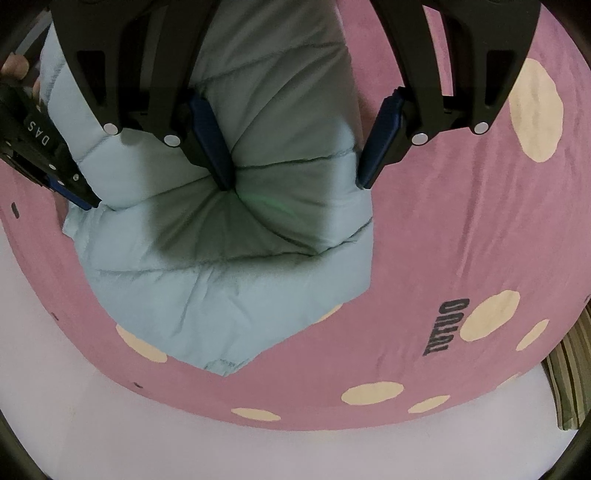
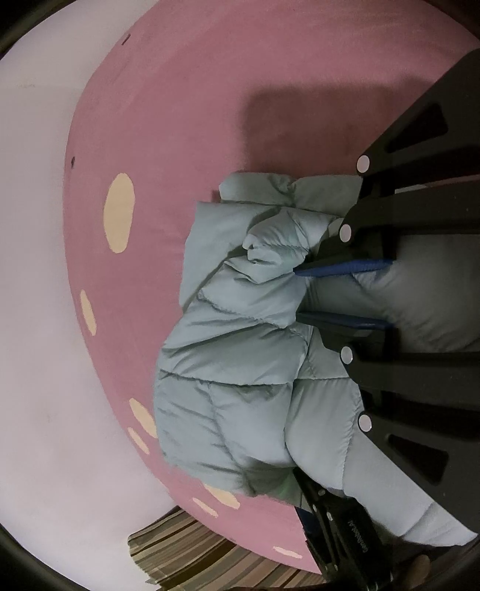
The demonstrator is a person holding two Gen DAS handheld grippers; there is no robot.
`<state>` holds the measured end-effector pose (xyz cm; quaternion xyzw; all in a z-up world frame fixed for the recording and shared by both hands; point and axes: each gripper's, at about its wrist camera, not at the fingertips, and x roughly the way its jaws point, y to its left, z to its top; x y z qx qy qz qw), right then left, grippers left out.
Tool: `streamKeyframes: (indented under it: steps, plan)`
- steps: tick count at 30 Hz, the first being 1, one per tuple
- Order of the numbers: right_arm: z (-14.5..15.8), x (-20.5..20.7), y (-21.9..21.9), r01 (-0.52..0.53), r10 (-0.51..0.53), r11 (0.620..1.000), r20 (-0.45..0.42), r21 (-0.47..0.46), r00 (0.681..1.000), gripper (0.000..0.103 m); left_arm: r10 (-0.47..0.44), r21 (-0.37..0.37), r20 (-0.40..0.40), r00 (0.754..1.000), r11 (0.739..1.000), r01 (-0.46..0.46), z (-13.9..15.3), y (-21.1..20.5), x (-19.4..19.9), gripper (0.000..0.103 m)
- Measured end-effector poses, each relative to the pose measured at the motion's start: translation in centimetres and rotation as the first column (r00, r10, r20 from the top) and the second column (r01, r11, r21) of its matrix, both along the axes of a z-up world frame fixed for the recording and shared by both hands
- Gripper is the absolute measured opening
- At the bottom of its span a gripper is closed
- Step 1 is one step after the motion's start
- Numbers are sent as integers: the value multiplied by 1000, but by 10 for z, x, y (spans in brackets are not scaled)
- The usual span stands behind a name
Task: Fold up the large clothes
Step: 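Open both tools and pull them back from the folded jacket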
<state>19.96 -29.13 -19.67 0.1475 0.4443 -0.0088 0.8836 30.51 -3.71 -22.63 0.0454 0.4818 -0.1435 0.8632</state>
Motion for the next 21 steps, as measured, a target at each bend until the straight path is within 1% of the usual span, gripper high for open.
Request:
streamKeyframes:
  steps: [4, 6, 7, 9, 12, 16, 21]
  plan:
    - [10, -10, 0, 13, -13, 1000, 10, 2, 1000, 23, 11, 5, 28, 1000, 1000, -11, 13, 2, -12, 70]
    - [17, -17, 0, 22, -22, 1000, 21, 7, 1000, 30, 19, 4, 53, 998, 1000, -19, 20, 5, -20, 70]
    - [19, -20, 0, 23, -23, 1000, 25, 7, 999, 32, 21, 4, 60, 998, 1000, -21, 23, 7, -23, 70]
    - [26, -27, 2, 23, -23, 1000, 36, -6, 999, 41, 24, -6, 78, 997, 1000, -24, 28, 11, -33, 70]
    - [33, -37, 3, 31, -30, 999, 48, -24, 998, 47, 21, -18, 92, 996, 1000, -20, 31, 15, -43, 70]
    - [39, -50, -5, 74, -72, 997, 38, -29, 997, 48, 31, -24, 110, 993, 999, -29, 35, 22, -59, 70]
    - [50, -73, -10, 101, -99, 995, 52, -26, 994, 48, 49, -62, 130, 990, 997, -41, 46, 32, -84, 70]
